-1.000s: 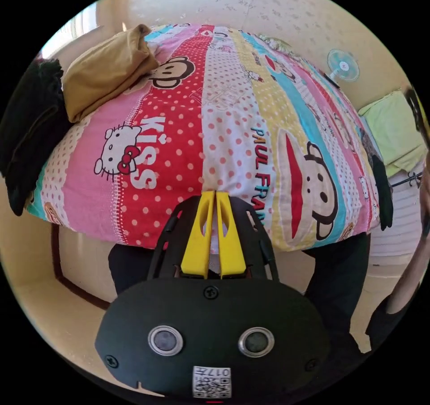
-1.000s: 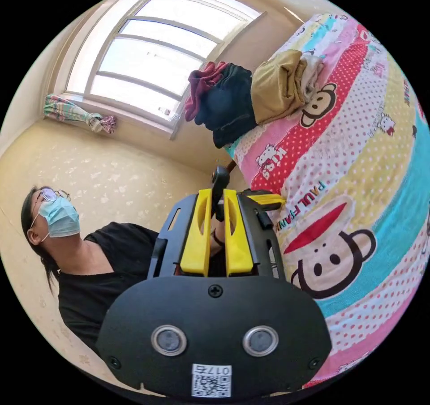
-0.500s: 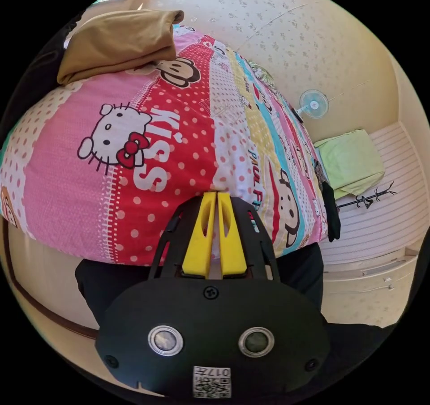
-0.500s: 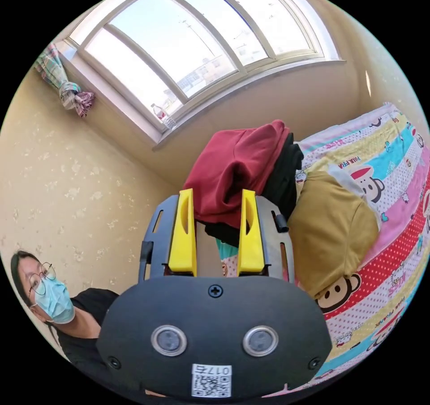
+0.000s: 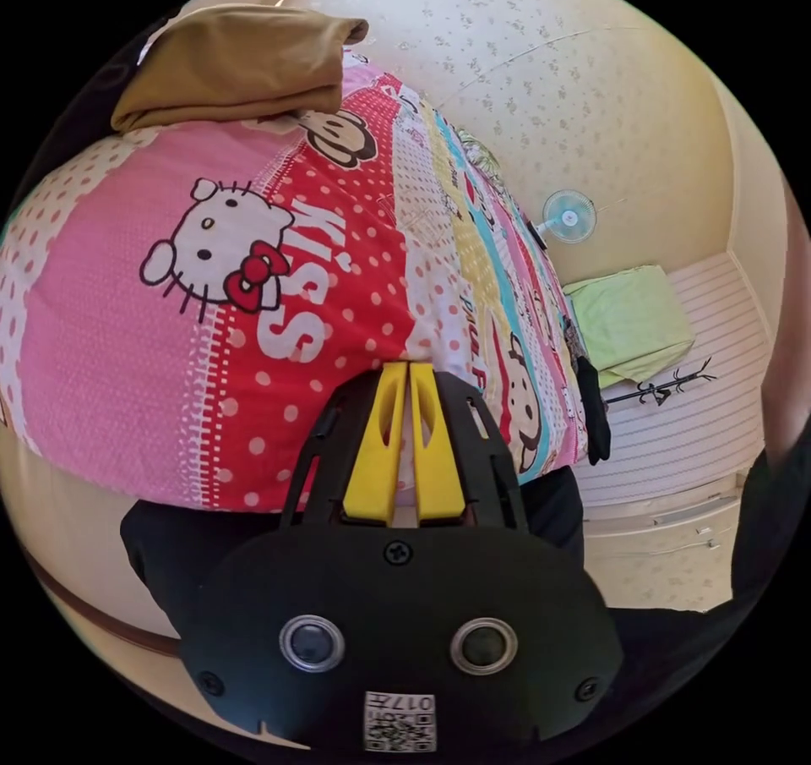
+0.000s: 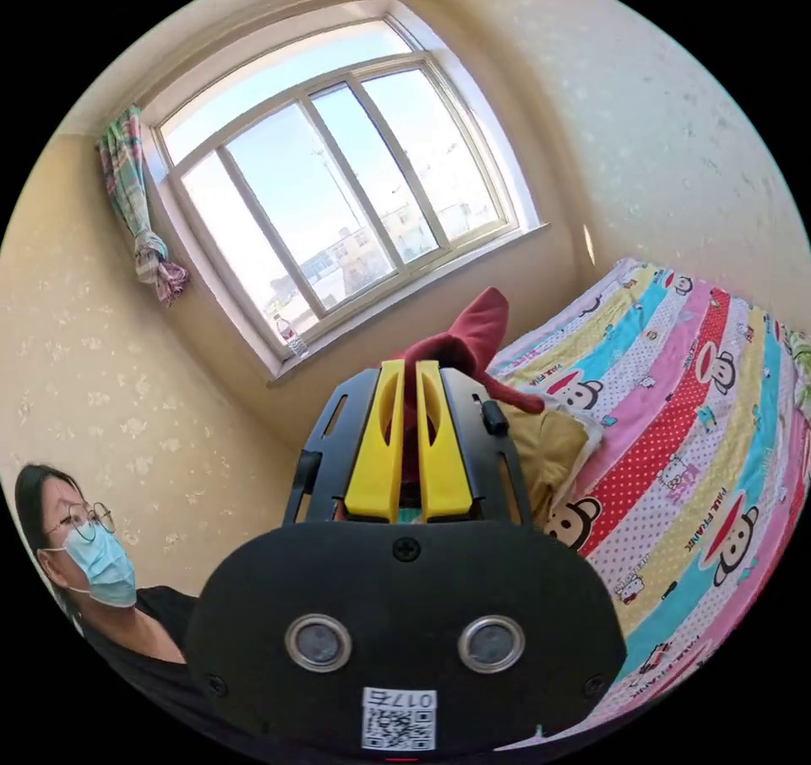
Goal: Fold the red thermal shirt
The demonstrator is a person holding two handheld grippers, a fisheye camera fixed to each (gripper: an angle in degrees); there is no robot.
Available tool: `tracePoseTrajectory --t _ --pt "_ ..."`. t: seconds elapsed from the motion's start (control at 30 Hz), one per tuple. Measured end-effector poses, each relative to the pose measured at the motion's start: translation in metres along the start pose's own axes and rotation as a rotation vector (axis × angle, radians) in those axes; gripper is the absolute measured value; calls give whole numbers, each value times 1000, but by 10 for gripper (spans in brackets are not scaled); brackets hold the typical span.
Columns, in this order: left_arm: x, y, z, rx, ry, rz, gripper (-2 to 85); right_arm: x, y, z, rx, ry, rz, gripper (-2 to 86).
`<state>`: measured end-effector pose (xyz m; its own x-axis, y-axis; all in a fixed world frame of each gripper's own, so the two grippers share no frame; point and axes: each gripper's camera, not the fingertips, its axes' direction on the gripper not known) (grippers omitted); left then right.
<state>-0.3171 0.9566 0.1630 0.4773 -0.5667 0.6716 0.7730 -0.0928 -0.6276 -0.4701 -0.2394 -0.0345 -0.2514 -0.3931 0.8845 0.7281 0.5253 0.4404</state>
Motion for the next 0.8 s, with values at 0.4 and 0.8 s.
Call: tracePoseTrajectory --t 0.4,0.8 --pt "-36 -11 -1 24 27 -14 -8 31 71 -229 -199 897 99 24" --pt "-45 -6 -8 84 -10 12 -9 3 168 -19 -532 578 -61 23"
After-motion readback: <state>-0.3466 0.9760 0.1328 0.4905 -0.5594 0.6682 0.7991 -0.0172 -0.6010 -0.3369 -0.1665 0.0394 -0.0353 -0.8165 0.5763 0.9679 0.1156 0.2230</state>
